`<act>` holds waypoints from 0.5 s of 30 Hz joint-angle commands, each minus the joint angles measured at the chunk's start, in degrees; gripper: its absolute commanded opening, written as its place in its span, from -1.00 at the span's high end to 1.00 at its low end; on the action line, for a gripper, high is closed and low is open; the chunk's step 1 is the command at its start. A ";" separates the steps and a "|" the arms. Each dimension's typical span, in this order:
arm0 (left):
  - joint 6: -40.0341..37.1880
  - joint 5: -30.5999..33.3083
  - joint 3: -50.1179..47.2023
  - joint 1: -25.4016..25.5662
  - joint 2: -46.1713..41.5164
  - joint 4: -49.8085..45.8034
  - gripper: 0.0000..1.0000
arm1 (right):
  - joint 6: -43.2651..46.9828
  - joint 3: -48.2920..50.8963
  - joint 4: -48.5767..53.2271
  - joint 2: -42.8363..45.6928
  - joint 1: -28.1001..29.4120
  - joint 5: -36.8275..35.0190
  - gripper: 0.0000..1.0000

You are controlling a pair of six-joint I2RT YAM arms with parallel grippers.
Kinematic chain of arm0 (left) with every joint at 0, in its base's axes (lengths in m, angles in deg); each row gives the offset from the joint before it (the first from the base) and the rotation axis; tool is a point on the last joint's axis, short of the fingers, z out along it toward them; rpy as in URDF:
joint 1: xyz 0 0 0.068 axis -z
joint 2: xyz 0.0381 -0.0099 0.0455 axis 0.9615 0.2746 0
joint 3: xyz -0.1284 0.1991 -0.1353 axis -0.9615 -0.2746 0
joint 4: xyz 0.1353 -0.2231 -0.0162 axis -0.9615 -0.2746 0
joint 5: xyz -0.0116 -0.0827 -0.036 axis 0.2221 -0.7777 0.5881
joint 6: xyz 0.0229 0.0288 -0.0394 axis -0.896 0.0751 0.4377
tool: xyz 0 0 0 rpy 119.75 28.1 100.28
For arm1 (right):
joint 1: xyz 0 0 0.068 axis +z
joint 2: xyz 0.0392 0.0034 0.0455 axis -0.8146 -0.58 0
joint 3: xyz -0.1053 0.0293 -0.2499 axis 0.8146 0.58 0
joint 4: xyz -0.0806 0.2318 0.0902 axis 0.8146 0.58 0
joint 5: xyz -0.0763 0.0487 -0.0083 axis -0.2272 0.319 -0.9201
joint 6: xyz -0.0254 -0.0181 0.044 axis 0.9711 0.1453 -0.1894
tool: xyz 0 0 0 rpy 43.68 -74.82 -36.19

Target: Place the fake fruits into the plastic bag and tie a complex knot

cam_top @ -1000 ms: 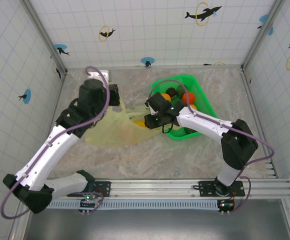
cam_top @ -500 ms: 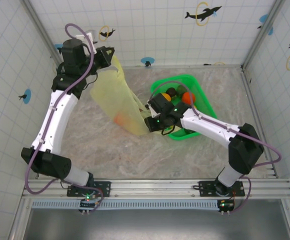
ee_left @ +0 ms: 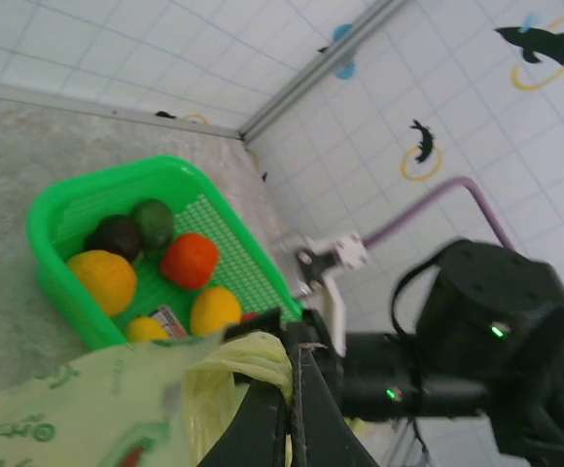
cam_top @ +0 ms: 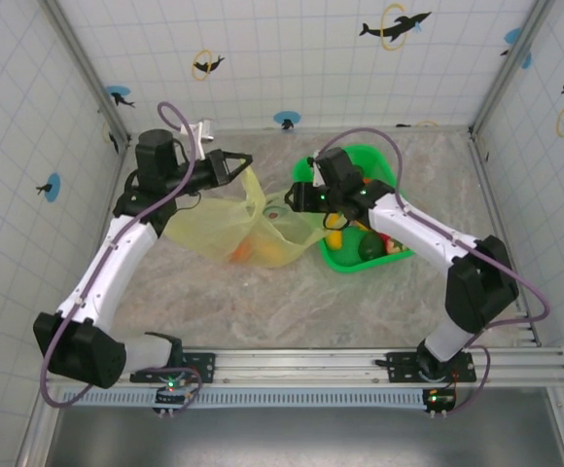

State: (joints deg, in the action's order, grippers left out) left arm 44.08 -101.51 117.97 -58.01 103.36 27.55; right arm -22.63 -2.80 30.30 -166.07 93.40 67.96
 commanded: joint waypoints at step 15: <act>-2.18 8.07 14.97 -0.06 6.22 -3.01 1.00 | -2.51 -13.67 -3.59 -10.44 -1.78 0.44 0.07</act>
State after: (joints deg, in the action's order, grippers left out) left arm 43.56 -96.55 128.97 -57.87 106.94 26.24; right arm -25.91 -13.82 27.35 -176.36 92.29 65.01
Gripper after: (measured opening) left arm 0.047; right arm 0.486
